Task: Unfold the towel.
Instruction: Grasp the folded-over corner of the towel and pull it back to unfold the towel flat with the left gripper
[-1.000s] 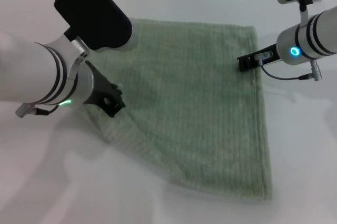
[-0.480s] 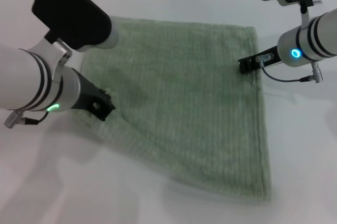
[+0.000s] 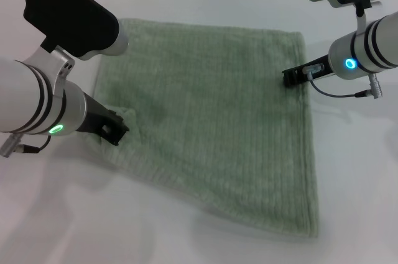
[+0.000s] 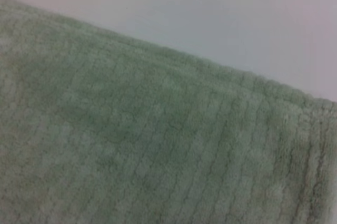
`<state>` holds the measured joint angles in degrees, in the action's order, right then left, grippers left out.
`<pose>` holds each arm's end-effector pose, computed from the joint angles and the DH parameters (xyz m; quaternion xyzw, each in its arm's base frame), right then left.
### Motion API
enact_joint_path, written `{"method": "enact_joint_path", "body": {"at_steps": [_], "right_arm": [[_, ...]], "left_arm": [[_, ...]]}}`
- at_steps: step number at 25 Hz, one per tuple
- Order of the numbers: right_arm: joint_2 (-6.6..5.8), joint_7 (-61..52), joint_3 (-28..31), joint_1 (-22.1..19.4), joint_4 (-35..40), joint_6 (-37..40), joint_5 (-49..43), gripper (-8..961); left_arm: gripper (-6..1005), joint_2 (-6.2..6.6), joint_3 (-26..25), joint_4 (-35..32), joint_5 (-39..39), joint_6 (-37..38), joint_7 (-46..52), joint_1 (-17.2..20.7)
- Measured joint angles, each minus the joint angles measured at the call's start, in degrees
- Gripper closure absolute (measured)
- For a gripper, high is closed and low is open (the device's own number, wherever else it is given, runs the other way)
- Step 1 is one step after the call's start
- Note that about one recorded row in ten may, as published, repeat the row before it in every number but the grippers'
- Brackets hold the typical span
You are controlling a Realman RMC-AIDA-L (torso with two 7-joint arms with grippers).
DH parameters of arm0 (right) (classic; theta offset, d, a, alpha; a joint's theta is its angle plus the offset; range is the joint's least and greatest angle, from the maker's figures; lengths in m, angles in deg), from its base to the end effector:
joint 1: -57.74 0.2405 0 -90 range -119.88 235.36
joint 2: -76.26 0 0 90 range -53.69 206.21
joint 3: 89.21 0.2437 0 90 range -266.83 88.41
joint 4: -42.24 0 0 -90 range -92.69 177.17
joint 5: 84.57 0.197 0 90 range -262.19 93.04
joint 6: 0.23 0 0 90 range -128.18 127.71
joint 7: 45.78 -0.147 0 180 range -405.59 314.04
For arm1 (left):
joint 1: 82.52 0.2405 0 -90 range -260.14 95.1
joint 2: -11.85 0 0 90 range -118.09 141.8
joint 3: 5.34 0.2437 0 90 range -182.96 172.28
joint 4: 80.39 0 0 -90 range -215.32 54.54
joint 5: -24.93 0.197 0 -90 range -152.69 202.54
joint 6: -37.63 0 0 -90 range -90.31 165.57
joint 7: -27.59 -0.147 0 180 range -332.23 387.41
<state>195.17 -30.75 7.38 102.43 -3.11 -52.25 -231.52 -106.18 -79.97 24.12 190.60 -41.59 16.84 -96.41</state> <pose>0.2039 0.4023 -0.0496 -0.8313 0.4641 -0.0734 0.2970 -0.1743 0.2840 -0.0007 -0.8750 -0.3039 0.1757 0.3333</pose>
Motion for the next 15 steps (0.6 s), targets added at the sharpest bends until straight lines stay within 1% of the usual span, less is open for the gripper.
{"method": "enact_joint_path", "body": {"at_steps": [9,15], "right_arm": [[0.0,0.0,0.0,0.02,-0.42,-0.25,0.0,947],[0.0,0.0,0.0,0.04,-0.8,-0.54,0.0,947]], "left_arm": [[884,-0.12,-0.35,-0.01,0.0,-1.51,1.03,-0.23],[875,0.03,-1.59,0.77,0.0,-2.25,2.77,0.02]]}}
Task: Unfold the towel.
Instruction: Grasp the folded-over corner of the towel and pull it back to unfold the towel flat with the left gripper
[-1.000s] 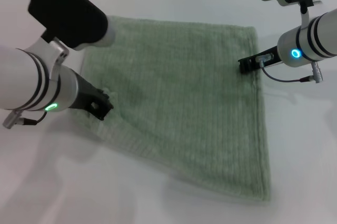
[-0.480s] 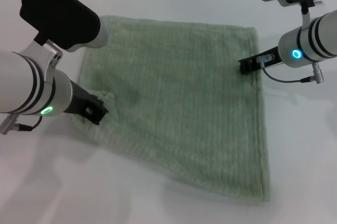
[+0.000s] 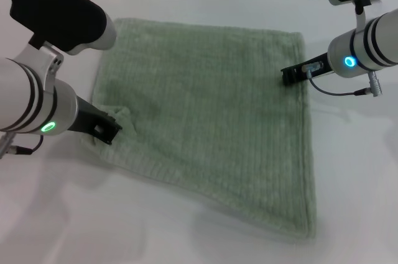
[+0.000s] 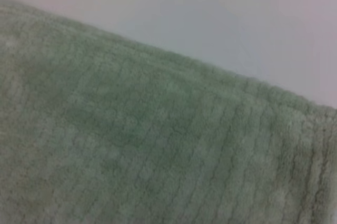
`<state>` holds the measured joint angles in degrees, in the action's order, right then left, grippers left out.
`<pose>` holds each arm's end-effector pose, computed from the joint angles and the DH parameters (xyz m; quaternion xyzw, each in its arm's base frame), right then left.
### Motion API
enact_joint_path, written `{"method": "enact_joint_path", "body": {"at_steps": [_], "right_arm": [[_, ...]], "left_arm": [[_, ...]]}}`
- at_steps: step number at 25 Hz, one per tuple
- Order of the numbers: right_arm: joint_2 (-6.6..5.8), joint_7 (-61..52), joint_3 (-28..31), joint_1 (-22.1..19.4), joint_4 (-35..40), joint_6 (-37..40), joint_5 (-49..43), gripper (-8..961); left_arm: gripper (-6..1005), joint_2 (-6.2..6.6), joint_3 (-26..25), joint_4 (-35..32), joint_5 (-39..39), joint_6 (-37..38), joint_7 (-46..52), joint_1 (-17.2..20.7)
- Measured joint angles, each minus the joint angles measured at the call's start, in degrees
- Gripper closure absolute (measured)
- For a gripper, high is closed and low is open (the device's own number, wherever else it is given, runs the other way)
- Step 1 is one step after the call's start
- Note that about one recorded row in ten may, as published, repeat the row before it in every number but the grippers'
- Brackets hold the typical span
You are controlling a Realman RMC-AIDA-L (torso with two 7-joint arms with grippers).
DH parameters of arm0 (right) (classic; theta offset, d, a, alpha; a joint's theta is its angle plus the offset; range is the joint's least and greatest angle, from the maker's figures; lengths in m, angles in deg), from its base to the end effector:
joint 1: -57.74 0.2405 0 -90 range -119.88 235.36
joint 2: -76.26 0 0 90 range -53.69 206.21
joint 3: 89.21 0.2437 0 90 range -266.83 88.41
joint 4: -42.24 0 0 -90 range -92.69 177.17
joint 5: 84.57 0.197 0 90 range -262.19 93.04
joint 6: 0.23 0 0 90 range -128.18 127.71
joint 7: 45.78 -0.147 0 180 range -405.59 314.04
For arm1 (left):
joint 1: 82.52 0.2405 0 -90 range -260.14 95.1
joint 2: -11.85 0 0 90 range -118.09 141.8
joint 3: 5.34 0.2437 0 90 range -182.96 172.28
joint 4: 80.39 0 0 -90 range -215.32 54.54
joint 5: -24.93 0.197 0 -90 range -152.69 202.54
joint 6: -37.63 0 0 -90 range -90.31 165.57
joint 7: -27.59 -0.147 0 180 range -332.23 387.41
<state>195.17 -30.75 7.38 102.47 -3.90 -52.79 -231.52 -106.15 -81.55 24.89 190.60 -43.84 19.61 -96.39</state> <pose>0.2005 0.4028 -0.0488 -0.8335 0.4610 -0.0719 0.2960 -0.1773 0.2832 0.0063 -0.8607 -0.3370 0.1747 0.3393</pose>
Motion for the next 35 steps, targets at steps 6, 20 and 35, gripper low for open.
{"method": "enact_joint_path", "body": {"at_steps": [6,20,35], "right_arm": [[0.0,0.0,0.0,0.09,-0.02,-0.1,0.0,947],[0.0,0.0,0.0,0.23,-0.09,-0.82,0.0,946],[0.0,0.02,0.0,-0.18,-0.43,-1.23,0.0,946]], "left_arm": [[867,-0.12,-0.98,-0.32,0.0,-0.84,0.3,0.07],[847,-0.03,-1.36,-0.03,0.0,-3.92,2.9,-0.06],[651,0.48,-4.27,-1.16,0.0,-5.57,3.5,0.17]]}}
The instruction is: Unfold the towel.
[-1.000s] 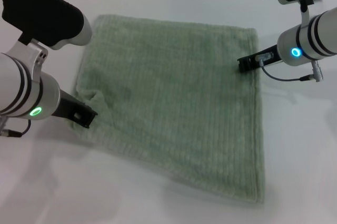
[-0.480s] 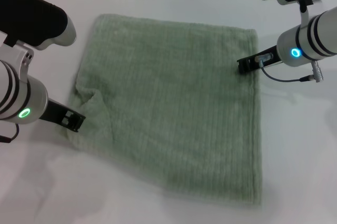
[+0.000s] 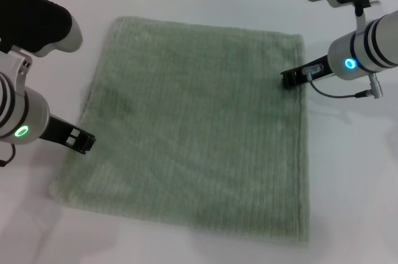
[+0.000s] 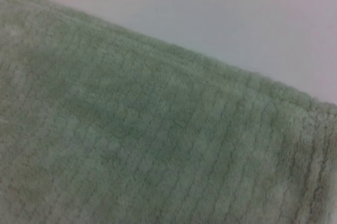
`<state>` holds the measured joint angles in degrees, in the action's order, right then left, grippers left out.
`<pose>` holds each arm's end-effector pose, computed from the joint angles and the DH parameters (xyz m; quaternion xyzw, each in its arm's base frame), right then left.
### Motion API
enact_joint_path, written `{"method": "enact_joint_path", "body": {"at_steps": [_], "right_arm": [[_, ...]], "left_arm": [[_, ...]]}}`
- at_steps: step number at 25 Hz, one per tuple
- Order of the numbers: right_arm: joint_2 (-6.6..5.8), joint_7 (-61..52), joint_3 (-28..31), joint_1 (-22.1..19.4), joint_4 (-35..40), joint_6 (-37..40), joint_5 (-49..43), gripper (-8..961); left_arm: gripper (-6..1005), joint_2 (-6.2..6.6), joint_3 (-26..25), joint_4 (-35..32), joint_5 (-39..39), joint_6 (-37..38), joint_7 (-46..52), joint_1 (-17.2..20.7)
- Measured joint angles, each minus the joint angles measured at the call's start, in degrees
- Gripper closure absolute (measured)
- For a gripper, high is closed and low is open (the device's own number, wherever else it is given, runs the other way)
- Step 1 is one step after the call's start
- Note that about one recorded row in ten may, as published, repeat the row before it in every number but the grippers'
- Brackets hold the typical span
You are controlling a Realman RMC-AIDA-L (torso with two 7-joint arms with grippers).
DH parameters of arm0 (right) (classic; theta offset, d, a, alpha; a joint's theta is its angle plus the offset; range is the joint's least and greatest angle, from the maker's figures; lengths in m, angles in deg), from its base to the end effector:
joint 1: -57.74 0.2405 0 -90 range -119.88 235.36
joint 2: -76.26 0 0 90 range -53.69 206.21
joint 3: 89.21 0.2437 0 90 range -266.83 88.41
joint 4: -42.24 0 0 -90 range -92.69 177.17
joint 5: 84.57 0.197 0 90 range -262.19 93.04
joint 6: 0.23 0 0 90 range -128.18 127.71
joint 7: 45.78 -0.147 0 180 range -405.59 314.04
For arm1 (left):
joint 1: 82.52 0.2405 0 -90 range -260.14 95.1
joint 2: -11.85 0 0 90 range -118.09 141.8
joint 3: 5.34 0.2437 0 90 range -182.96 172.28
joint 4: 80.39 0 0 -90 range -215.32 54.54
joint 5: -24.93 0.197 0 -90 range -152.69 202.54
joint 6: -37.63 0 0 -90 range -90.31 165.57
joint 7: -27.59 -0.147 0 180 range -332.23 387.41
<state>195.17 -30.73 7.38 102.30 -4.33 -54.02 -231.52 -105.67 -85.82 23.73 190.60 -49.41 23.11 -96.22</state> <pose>0.2008 0.4003 -0.0490 -0.8340 0.4630 -0.0772 0.2899 -0.1994 0.2791 0.0213 -0.8220 -0.4091 0.2010 0.3415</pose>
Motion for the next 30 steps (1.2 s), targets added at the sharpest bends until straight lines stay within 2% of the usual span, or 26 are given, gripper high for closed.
{"method": "enact_joint_path", "body": {"at_steps": [4,7,8,9,11,12,13,15,16,17,18,20,21,22,23,24,25,26,27,28,30], "right_arm": [[0.01,0.03,0.0,-1.59,-3.66,0.12,-0.01,946],[-0.03,0.77,0.15,-3.89,-11.32,0.84,-0.23,946],[-0.02,1.46,0.28,-4.74,-14.32,1.16,-0.25,946],[-0.01,2.3,0.41,-5.66,-17.32,1.84,-0.25,946],[0.05,4.33,0.25,-8.66,-25.36,4.97,-0.18,946],[0.12,5.87,-0.9,-12.27,-32.81,9.34,-0.08,946],[0.12,5.87,-0.9,-12.27,-32.81,9.34,-0.08,946],[0.18,7.61,-3.82,-17.92,-40.78,17.11,0.14,946],[0.21,8.59,-5.86,-21.45,-44.41,22.08,0.45,946],[0.19,10.73,-10.55,-28.94,-49.57,34.38,1.99,945],[0.19,10.73,-10.55,-28.94,-49.57,34.38,1.99,945],[0.12,13.06,-16.82,-37.2,-51.82,51.91,3.69,945],[0.16,13.88,-19.76,-40.42,-51.47,59.92,3.62,945],[0.44,14.31,-26.01,-45.56,-47.31,78.87,0.93,945],[0.44,14.31,-26.01,-45.56,-47.31,78.87,0.93,945],[0.53,14.25,-28.85,-46.68,-43.14,87.88,-0.7,945],[0.55,13.95,-31.39,-46.76,-38.09,97.43,-1.88,945],[0.56,13.76,-33.65,-46.36,-32.92,105.88,-2.47,945],[0.56,13.2,-38.43,-42.57,-17.45,124.17,-1.04,945],[0.56,13.2,-38.43,-42.57,-17.45,124.17,-1.04,945],[0.71,12.96,-43.49,-38.27,-3.83,139.48,4.83,945]], "left_arm": [[651,0.89,0.0,0.94,0.02,1.92,-0.59,0.2],[652,1.1,0.01,1.27,0.05,3.87,-1.61,0.32],[652,1.37,-0.4,2.64,0.07,14.3,-7.6,1.6],[652,1.33,-0.57,2.85,0.08,16.15,-8.64,1.91],[651,0.21,-1.85,4.0,0.09,28.73,-14.47,4.6],[650,-0.43,-2.26,4.2,0.1,36.64,-17.65,6.49],[650,-0.78,-2.21,4.13,0.06,42.28,-19.71,7.71],[647,-0.91,-1.42,2.83,0.02,57.82,-23.55,10.69],[645,-0.91,-1.01,0.95,-0.06,67.6,-24.36,12.35],[644,-0.97,-0.81,-1.06,-0.2,76.17,-24.53,13.55],[642,-0.99,-0.81,-2.85,-0.33,82.87,-24.36,14.47],[639,-1.03,-0.8,-9.25,-1.26,99.17,-22.33,16.05],[637,-0.98,-0.3,-15.82,-2.74,111.37,-19.47,16.8],[636,-0.96,0.02,-18.09,-3.16,114.96,-18.4,16.82],[634,-0.9,0.62,-23.6,-4.28,123.12,-15.89,16.65],[633,-0.87,0.98,-28.71,-4.97,128.9,-13.82,16.1],[631,-0.87,0.98,-28.71,-4.97,128.9,-13.82,16.1],[630,-0.89,1.44,-39.55,-5.94,140.58,-8.8,14.25],[628,-0.95,1.58,-49.46,-6.41,149.48,-3.84,11.81],[627,-0.95,1.58,-49.46,-6.41,149.48,-3.84,11.81],[606,-1.01,1.64,-60.29,-6.59,156.98,-0.07,8.53]]}}
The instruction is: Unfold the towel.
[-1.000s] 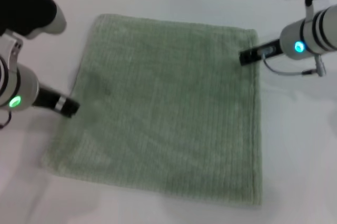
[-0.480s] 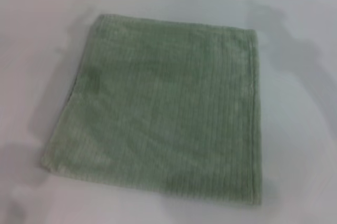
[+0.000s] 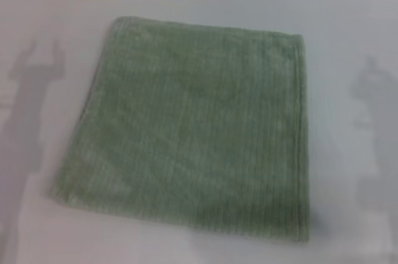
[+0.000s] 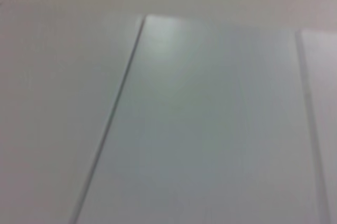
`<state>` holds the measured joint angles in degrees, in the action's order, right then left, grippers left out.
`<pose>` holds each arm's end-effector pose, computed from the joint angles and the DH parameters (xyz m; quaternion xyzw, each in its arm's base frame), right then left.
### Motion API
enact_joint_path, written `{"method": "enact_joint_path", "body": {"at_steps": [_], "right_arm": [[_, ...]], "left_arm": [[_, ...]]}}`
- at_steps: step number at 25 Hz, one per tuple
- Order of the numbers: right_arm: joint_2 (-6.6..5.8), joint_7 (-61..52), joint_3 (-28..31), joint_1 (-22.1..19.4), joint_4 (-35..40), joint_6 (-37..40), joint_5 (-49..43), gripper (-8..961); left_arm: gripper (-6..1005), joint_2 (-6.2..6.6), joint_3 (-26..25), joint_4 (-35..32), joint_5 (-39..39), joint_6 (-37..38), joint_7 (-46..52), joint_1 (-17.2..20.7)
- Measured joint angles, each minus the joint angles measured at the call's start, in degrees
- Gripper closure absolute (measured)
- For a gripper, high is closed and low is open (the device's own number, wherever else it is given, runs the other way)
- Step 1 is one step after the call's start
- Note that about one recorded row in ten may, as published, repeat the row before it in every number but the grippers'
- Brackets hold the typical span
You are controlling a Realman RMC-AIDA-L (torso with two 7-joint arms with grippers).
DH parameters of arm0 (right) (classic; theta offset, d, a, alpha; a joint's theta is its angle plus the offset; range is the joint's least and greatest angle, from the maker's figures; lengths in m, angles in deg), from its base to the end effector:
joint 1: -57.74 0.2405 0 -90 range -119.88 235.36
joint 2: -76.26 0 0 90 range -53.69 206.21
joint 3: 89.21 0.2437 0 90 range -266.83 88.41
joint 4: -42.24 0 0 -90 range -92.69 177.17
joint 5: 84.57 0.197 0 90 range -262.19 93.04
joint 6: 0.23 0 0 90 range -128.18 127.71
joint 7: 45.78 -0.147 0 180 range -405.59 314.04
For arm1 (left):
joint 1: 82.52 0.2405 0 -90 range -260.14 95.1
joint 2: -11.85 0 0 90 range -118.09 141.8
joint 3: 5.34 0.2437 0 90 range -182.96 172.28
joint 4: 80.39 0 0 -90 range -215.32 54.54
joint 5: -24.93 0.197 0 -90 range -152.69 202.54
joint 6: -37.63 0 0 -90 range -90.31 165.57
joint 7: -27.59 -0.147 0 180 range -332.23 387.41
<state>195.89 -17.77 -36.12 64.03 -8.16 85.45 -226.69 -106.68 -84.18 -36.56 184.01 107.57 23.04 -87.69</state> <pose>0.1880 0.2634 0.0389 -0.5427 -0.0268 0.4215 0.7260 -0.2657 0.2941 0.0791 -0.5808 -0.0782 -0.3737 0.7190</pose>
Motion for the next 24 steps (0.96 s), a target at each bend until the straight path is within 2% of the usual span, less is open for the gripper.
{"method": "enact_joint_path", "body": {"at_steps": [1,2,5,9,13,20,24], "right_arm": [[0.07,-0.06,-2.92,2.02,5.55,6.05,4.43,945],[0.0,-0.14,-5.93,3.68,9.96,10.79,9.42,945],[-0.31,-3.2,-10.37,5.66,16.44,16.88,19.01,945],[-0.38,-13.23,-9.76,5.68,20.56,15.25,22.33,891],[-0.5,-17.0,-9.31,6.11,22.6,12.97,24.23,818],[-0.52,-17.14,-9.35,6.45,24.0,11.71,24.94,567],[-0.49,-17.13,-9.63,6.66,25.4,11.25,24.99,567]], "left_arm": [[587,-0.04,0.01,-3.87,0.0,2.47,0.89,-1.48],[568,-0.17,-0.05,-11.12,-0.45,5.85,1.05,-3.9],[510,-0.24,-0.14,-14.74,-1.16,6.67,1.03,-5.26],[397,-0.28,0.02,-18.69,-3.47,5.55,1.25,-6.65],[247,-0.3,0.13,-20.64,-3.62,5.21,1.28,-7.13],[215,-0.55,1.36,-22.8,-3.61,5.18,1.36,-7.19],[215,-0.57,1.86,-23.11,-3.61,4.82,1.36,-7.17]]}}
